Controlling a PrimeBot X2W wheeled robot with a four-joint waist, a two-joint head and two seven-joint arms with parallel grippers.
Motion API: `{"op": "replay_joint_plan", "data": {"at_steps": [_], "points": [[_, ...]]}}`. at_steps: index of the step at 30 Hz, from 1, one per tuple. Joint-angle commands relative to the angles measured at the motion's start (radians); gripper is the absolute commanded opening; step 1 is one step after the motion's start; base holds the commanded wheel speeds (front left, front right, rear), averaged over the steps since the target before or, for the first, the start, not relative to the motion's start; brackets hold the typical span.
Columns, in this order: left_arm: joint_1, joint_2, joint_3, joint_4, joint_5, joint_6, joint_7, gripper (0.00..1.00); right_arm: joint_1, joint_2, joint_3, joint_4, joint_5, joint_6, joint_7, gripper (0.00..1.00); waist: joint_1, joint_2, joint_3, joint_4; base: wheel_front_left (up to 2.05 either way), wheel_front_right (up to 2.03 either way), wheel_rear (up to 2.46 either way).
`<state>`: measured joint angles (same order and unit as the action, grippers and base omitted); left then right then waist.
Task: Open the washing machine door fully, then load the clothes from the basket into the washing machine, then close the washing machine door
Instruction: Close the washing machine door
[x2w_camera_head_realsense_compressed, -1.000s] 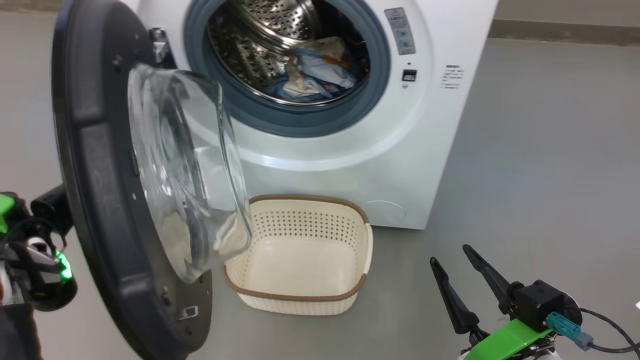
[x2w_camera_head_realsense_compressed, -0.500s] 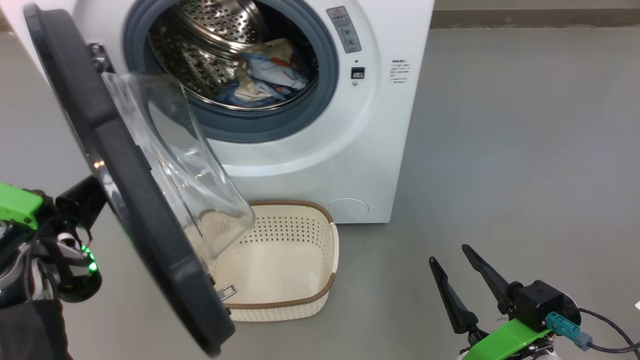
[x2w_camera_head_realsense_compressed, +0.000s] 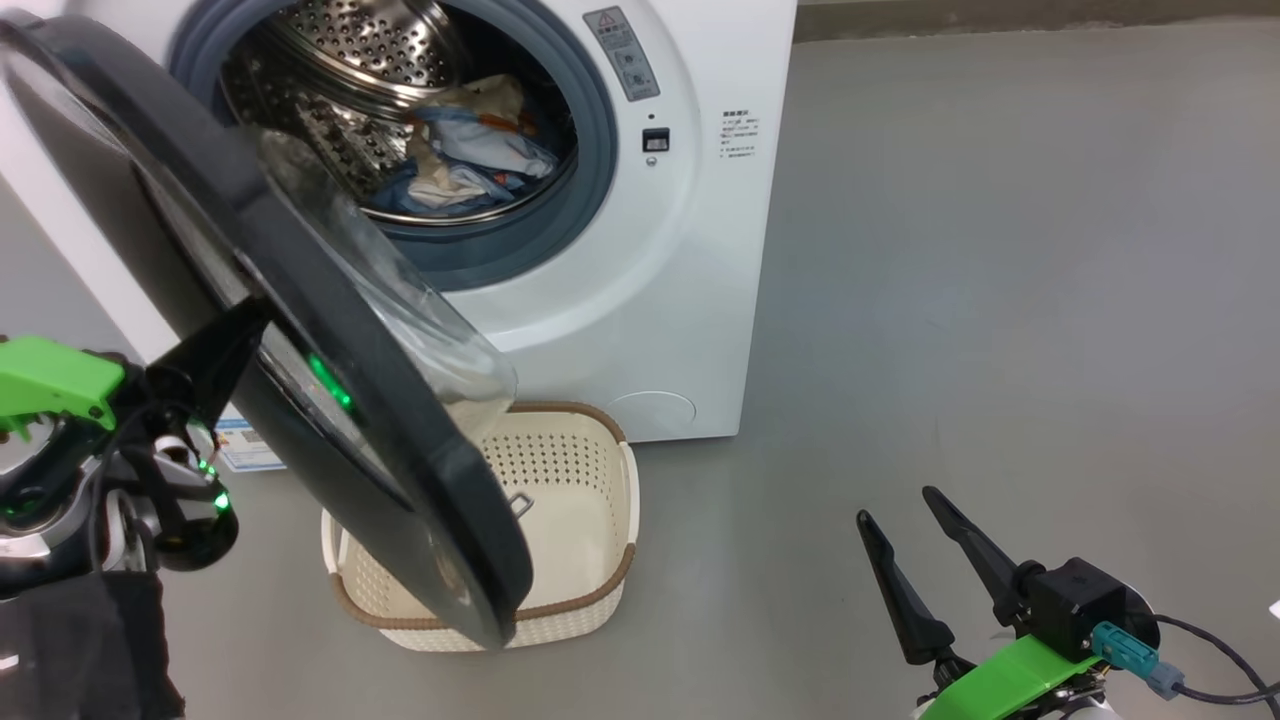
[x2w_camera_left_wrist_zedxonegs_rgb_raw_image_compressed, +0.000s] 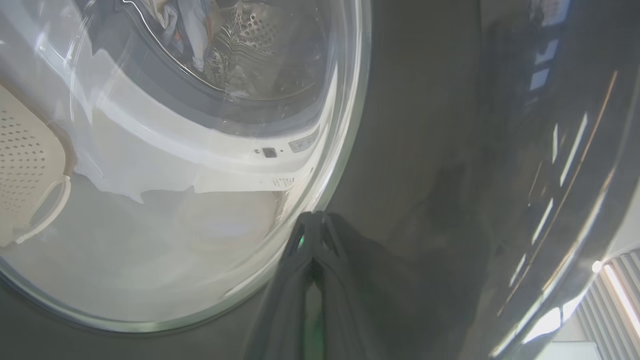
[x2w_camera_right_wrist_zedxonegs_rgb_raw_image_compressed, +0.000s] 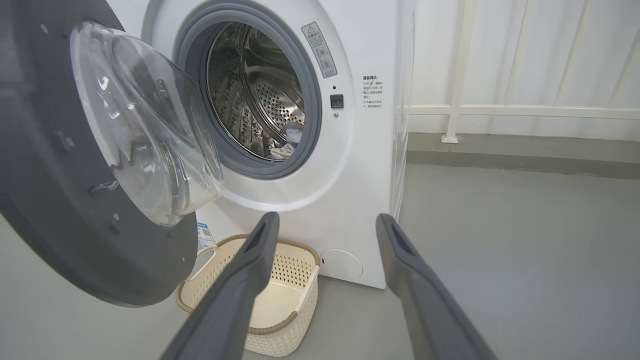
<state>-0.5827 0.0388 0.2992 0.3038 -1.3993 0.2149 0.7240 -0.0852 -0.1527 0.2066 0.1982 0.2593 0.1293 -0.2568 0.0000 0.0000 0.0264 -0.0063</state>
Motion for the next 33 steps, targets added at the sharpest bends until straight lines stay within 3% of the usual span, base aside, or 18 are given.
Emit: {"op": "replay_joint_plan", "data": {"at_steps": [1, 21, 33], "points": [[-0.061, 0.012, 0.002, -0.026, -0.015, -0.02, 0.0, 0.0, -0.044, 0.002, 0.014, -0.028, 0.008, 0.001, -0.005, 1.0, 0.0, 0.0, 0.005, -0.009, 0.0, 0.0, 0.0], [-0.09, 0.012, -0.012, 0.039, -0.044, -0.064, -0.047, 0.0, -0.055, 0.0, 0.013, -0.025, 0.01, 0.001, -0.005, 1.0, 0.0, 0.0, 0.01, -0.082, 0.0, 0.0, 0.0], [-0.065, 0.022, -0.013, 0.049, -0.027, -0.088, -0.058, 0.0, -0.039, 0.002, 0.004, -0.026, 0.005, 0.001, -0.005, 1.0, 0.0, 0.0, -0.008, -0.078, 0.0, 0.0, 0.0]]}}
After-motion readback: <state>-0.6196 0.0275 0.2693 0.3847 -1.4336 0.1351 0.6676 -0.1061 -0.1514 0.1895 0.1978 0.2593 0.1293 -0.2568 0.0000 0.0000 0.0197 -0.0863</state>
